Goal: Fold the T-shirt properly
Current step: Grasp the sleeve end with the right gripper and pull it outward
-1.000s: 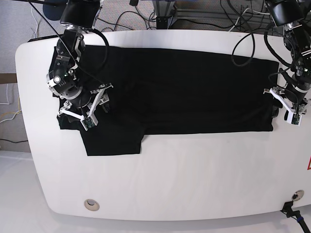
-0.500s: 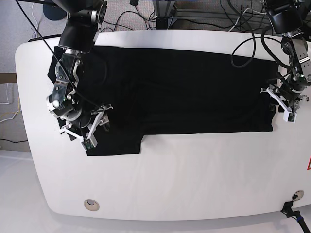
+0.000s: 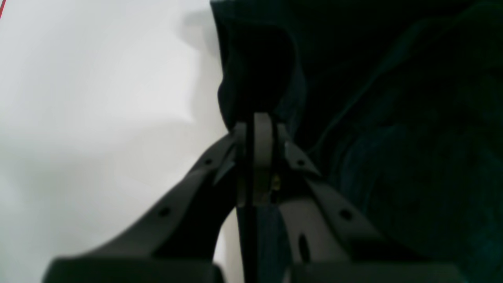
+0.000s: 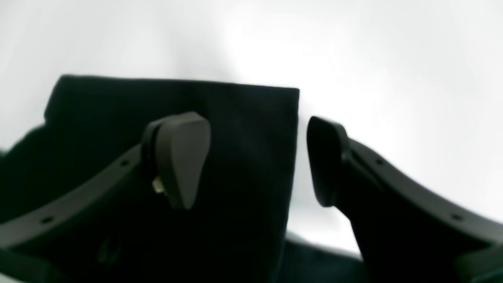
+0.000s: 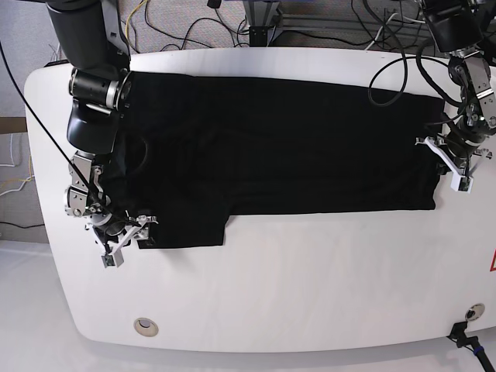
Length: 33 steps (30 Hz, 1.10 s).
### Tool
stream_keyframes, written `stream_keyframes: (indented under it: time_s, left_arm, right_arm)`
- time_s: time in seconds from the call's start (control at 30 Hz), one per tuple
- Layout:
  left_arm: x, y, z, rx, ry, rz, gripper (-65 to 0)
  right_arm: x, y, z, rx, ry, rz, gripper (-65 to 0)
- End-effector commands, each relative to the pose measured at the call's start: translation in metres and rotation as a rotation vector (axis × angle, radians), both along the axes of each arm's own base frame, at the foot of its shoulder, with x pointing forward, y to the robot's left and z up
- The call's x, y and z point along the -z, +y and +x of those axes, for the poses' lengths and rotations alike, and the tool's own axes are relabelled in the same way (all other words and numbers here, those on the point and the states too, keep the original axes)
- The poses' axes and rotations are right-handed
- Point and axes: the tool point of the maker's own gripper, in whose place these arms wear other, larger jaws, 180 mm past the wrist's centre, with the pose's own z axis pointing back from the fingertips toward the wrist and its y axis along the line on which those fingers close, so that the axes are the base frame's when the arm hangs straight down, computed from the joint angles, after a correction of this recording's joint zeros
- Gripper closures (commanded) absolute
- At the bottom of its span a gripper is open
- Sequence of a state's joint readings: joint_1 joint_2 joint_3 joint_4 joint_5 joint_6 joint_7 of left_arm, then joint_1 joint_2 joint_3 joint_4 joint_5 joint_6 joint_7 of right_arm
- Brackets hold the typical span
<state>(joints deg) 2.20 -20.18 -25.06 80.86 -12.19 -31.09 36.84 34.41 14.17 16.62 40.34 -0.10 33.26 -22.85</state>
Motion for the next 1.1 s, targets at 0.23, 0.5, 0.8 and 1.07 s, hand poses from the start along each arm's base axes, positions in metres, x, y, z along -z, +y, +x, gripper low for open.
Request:
stream_keyframes:
  time_s: [0.23,0.5,0.8,1.07]
  left_arm:
    - [-0.019,0.006,0.011,0.005,-0.06,0.015,0.0]
    - [-0.019,0.007,0.011,0.005,-0.06,0.016,0.0]
    - [-0.019,0.007,0.011,0.005,-0.06,0.016,0.0]
    - [-0.019,0.007,0.011,0.004,-0.059,0.016,0.0]
  right_arm:
    - [0.005,-0.024,-0.002,0.071,-0.023,0.013,-41.0]
    - [0.015,0.02,0.0,0.03,-0.013,0.076,-40.7]
    - [0.012,0.037,0.004,0.011,-0.021,0.094,0.0]
    - [-0.043,0.059,0.007,-0.099,-0.052,-0.032,0.0]
